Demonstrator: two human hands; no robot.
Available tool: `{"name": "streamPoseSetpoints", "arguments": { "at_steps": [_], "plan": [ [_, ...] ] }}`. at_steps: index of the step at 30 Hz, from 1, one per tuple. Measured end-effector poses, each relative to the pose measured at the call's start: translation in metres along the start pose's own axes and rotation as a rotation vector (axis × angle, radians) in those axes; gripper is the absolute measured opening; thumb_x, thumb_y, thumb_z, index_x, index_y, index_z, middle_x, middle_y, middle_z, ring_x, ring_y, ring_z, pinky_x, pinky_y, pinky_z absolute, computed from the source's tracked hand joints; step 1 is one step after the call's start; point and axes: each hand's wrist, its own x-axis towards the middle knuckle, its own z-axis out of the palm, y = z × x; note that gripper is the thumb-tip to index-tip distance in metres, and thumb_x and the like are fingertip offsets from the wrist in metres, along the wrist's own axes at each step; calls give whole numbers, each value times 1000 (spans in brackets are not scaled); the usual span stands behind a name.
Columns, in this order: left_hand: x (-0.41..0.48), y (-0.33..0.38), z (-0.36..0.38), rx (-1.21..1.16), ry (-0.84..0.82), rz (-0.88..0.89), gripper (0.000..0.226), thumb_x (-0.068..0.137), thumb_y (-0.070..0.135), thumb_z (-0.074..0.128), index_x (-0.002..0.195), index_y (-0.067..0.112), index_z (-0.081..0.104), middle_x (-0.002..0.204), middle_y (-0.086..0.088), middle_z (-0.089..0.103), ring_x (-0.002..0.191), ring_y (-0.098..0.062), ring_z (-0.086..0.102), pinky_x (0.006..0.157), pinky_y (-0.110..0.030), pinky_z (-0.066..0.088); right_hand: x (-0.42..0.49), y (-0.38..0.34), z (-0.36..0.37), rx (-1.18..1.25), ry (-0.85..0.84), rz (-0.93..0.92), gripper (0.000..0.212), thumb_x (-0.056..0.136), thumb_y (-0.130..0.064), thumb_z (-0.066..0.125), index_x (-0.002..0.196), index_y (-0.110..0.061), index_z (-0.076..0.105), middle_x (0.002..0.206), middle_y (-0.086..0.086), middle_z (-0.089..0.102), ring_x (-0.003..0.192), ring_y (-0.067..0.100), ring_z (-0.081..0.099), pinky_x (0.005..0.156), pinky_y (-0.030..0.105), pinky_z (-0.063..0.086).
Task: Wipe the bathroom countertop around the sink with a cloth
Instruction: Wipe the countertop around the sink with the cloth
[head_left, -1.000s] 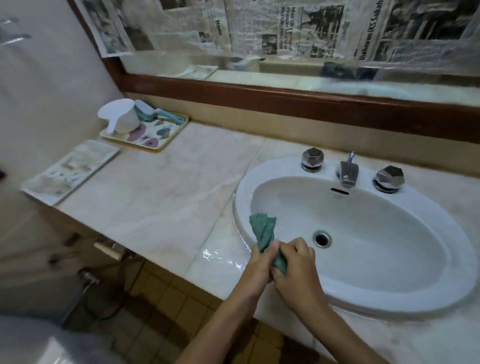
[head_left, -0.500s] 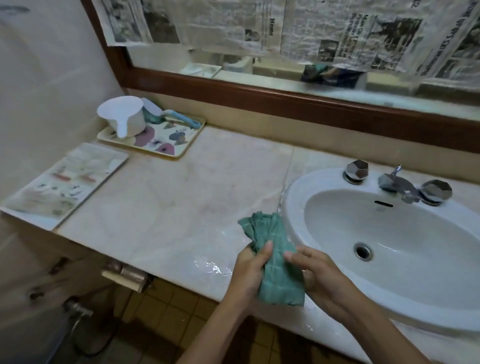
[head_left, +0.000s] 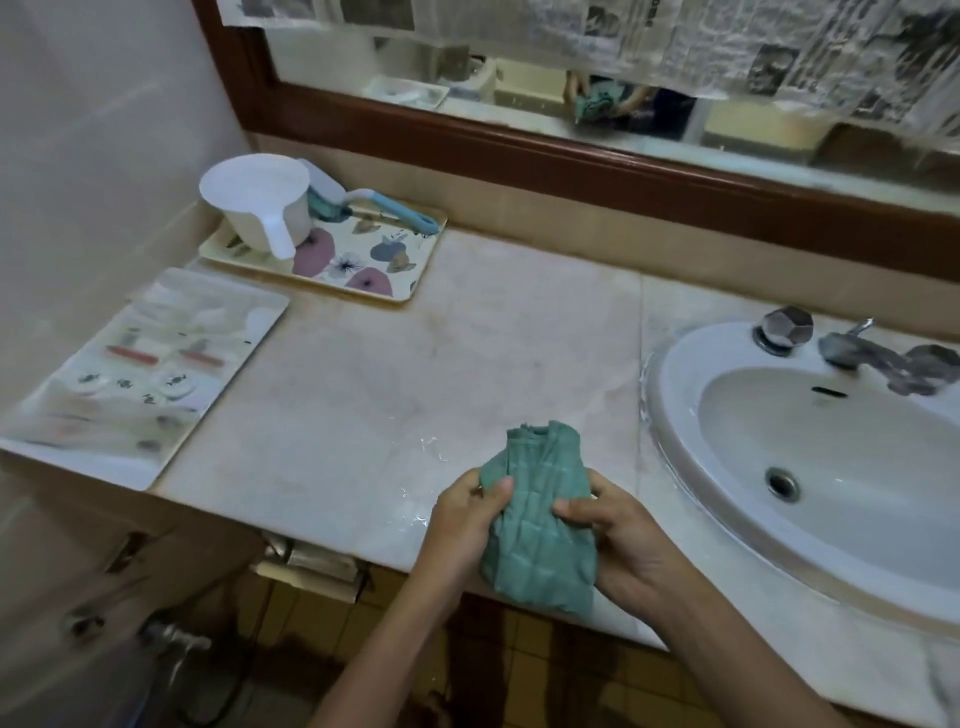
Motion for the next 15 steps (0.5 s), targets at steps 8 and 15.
{"name": "streamPoseSetpoints", "arguments": {
  "at_steps": [8, 15],
  "plan": [
    [13, 2, -75, 312, 452, 237, 22, 85, 13, 67, 95, 32, 66, 91, 6, 68, 81, -2, 62, 77, -21, 48, 20, -48, -14, -821, 517, -523, 35, 46, 1, 48, 79, -11, 53, 79, 12, 57, 73, 30, 55, 60, 35, 45],
    [63, -2, -140, 1028, 628, 319, 42, 92, 31, 57, 133, 20, 54, 148, -4, 39, 137, -28, 29, 107, -50, 28, 97, -70, -48, -1666, 470, -637, 32, 53, -3, 39, 75, -25, 48, 91, 1, 61, 95, 32, 57, 83, 46, 45]
  ]
}}
